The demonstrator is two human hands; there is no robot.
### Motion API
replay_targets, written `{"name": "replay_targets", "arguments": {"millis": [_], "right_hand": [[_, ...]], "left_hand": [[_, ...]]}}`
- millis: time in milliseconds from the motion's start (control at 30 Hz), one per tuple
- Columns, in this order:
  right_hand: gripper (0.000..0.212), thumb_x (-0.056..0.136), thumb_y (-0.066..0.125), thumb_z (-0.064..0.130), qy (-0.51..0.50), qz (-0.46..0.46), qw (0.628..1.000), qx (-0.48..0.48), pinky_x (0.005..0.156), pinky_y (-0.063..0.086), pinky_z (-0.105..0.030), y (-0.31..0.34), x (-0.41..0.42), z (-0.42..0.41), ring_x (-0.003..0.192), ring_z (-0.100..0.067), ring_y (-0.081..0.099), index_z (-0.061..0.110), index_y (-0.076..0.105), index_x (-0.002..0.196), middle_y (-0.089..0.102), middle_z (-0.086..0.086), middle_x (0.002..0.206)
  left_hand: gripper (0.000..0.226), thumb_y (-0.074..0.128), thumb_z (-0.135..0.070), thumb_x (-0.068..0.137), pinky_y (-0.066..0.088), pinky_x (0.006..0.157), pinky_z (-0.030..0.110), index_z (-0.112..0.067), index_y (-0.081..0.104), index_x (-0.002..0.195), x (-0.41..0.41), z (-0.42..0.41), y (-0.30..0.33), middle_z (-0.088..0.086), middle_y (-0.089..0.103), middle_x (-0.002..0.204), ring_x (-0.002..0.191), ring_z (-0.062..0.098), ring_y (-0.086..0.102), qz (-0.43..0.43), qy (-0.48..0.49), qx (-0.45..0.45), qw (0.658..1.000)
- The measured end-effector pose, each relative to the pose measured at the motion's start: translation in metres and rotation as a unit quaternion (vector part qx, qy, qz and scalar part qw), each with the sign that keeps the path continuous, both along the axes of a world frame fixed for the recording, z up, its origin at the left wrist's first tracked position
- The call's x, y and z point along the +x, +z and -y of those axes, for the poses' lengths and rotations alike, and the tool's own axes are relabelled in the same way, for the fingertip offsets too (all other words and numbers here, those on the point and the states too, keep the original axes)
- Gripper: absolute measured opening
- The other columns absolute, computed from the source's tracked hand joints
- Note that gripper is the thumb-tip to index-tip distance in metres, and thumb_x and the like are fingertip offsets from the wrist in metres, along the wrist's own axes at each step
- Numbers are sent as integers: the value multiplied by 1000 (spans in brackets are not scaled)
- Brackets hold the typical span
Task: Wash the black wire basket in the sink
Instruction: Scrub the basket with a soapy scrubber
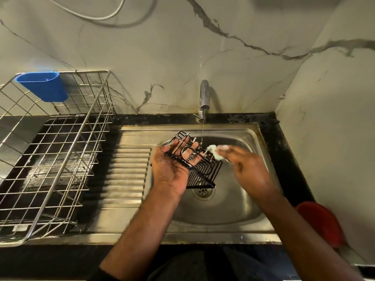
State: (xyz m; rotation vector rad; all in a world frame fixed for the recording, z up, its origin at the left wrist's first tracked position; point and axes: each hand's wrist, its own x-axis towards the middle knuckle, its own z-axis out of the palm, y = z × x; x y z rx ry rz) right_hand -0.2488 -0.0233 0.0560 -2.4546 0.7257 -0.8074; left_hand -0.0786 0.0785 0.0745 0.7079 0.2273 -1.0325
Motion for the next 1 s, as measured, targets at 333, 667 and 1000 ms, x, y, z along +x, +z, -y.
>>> {"name": "replay_targets", "arguments": {"millis": [333,667,1000], "right_hand": [[59,78,60,-25,18,-7,999,-34,111,36,-15,-9,-10,-1,120,-18,63,15,73,120,68,-6,127],[33,95,59,5,-167,27,974,148,78,46,-14,-6,-6,-2,95,-10,64,18,62,125,67,5,115],[39,97,49,-9,-102,231,747,615,67,49,-28,-7,3,-16,70,-9,64,23,60,116,71,2,93]], "left_hand": [[29,45,-16,88,48,100,66,-1,64,104,4,-2,10,25,71,118,114,46,67,-25,16,-73,997],[74,51,-17,80,44,106,66,4,42,150,3,14,25,28,58,141,118,47,66,-45,17,-106,993],[70,45,-17,84,39,112,65,6,40,151,-3,12,28,27,61,137,120,48,64,-66,7,-129,989]]}}
